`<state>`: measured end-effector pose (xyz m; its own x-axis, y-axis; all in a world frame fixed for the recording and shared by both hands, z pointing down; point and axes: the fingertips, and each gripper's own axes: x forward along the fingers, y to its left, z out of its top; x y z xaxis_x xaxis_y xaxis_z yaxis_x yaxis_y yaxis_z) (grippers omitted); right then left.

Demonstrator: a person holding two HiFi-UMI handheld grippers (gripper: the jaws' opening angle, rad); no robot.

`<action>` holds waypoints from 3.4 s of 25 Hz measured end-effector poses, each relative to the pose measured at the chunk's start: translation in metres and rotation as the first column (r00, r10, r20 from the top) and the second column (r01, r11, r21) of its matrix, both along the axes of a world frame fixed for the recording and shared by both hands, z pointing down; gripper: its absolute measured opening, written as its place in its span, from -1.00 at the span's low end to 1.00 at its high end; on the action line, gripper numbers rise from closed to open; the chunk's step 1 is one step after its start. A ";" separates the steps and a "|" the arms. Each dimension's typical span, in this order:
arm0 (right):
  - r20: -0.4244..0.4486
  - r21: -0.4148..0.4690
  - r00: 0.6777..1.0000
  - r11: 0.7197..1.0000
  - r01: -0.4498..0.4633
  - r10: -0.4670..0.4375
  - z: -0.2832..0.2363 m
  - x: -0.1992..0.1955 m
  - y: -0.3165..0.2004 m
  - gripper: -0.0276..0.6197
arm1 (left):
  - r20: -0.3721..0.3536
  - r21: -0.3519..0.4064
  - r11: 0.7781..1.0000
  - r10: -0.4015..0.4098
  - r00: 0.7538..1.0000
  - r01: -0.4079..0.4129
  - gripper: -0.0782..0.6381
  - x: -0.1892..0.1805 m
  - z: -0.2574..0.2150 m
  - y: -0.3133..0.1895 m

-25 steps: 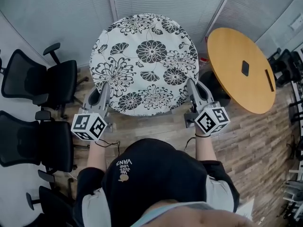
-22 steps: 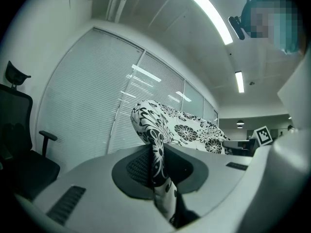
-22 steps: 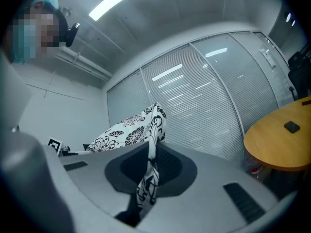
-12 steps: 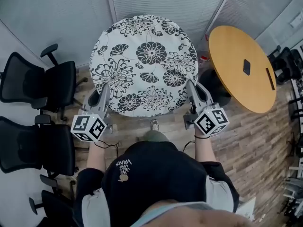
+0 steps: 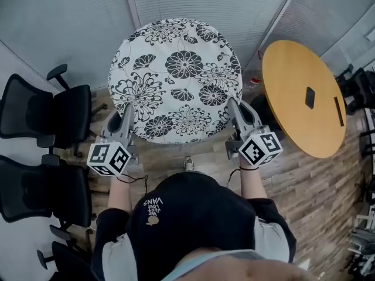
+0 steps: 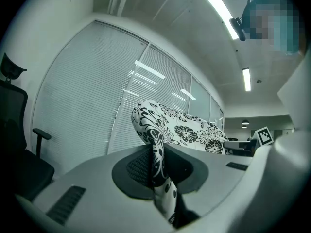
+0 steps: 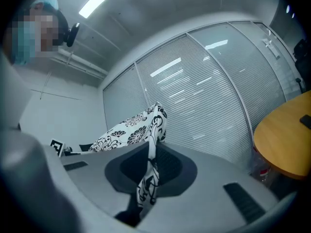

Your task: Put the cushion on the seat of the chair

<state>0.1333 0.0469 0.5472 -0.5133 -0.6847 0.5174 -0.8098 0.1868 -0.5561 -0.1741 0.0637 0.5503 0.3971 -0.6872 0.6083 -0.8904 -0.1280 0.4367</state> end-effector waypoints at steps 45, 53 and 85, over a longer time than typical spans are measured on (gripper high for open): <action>0.032 -0.003 0.999 1.000 -0.003 0.003 -0.007 -0.003 0.000 -0.81 | 0.014 0.000 1.000 0.005 1.000 -0.005 -0.61 0.005 -0.015 0.001; 0.034 -0.014 0.999 1.000 0.009 -0.009 -0.006 -0.003 -0.002 -0.81 | 0.017 -0.002 1.000 0.002 1.000 -0.001 -0.61 0.007 -0.016 0.001; -0.017 0.062 1.000 0.998 0.006 -0.005 -0.009 -0.003 0.005 -0.81 | 0.031 0.079 0.996 0.041 0.999 -0.043 -0.61 0.005 -0.015 0.002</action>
